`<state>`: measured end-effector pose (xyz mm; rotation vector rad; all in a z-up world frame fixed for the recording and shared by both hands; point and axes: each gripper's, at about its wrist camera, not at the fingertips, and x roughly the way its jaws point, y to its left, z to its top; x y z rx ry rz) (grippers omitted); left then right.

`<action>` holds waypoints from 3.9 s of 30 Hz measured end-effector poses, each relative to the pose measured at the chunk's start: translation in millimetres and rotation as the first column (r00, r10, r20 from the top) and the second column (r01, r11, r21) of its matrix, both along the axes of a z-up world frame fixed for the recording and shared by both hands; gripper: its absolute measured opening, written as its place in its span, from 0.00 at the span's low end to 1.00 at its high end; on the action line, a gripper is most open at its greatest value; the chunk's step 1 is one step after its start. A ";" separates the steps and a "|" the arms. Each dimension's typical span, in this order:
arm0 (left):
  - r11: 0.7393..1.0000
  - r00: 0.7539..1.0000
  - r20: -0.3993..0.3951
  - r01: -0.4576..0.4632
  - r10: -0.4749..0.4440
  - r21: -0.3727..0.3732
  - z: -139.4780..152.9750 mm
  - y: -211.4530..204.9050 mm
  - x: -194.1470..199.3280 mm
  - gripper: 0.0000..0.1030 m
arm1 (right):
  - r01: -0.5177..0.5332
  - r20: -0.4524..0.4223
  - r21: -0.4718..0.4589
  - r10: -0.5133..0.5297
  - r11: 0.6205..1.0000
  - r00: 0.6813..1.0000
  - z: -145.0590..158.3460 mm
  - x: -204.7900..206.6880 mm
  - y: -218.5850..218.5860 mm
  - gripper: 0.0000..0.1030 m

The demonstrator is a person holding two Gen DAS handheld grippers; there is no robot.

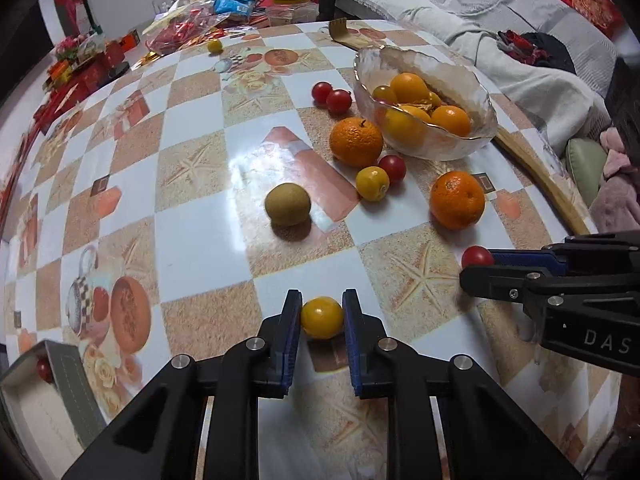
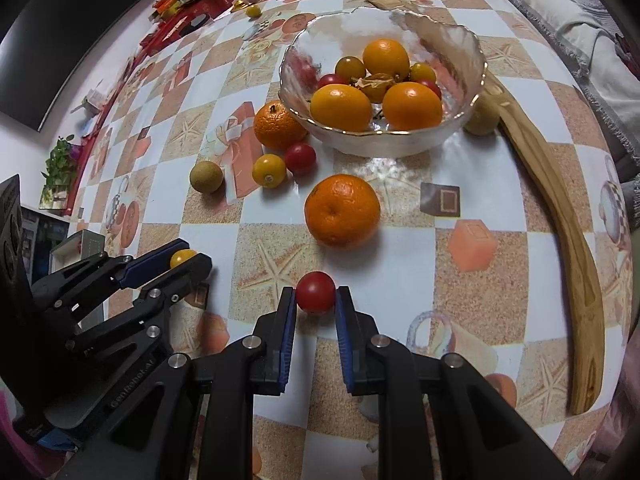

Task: Organize fruits
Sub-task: 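Grasp a yellow cherry tomato with the left tool while the right tool grasps a red tomato, then carry both tomatoes over the white tray and open both tools, then move both open tools back over the fruits on the table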

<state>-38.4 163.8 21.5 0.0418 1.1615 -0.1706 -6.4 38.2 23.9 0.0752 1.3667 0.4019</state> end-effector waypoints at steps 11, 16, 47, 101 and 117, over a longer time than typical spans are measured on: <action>0.993 0.993 0.026 -0.111 0.112 -0.025 32.9 37.5 -39.7 0.22 | 0.001 -0.003 0.041 -0.001 0.999 1.000 13.2 -23.6 4.7 0.21; 0.988 0.987 0.035 -0.154 0.155 -0.025 42.0 53.9 -57.4 0.21 | -0.023 0.006 0.046 0.022 0.999 1.000 19.8 -31.4 17.6 0.21; 0.890 0.889 0.063 -0.456 0.453 0.031 44.3 223.6 -149.2 0.21 | -0.343 0.047 0.071 0.341 0.937 0.939 46.4 -75.0 209.1 0.21; 0.863 0.883 0.061 -0.467 0.465 0.192 18.7 260.5 -137.3 0.75 | -0.331 0.036 0.187 0.330 0.925 0.943 36.0 -61.1 288.4 0.88; 0.966 0.978 0.036 -0.209 0.206 0.151 41.0 137.5 -136.4 0.75 | -0.014 0.013 -0.032 0.014 0.999 1.000 36.4 -69.5 79.5 0.88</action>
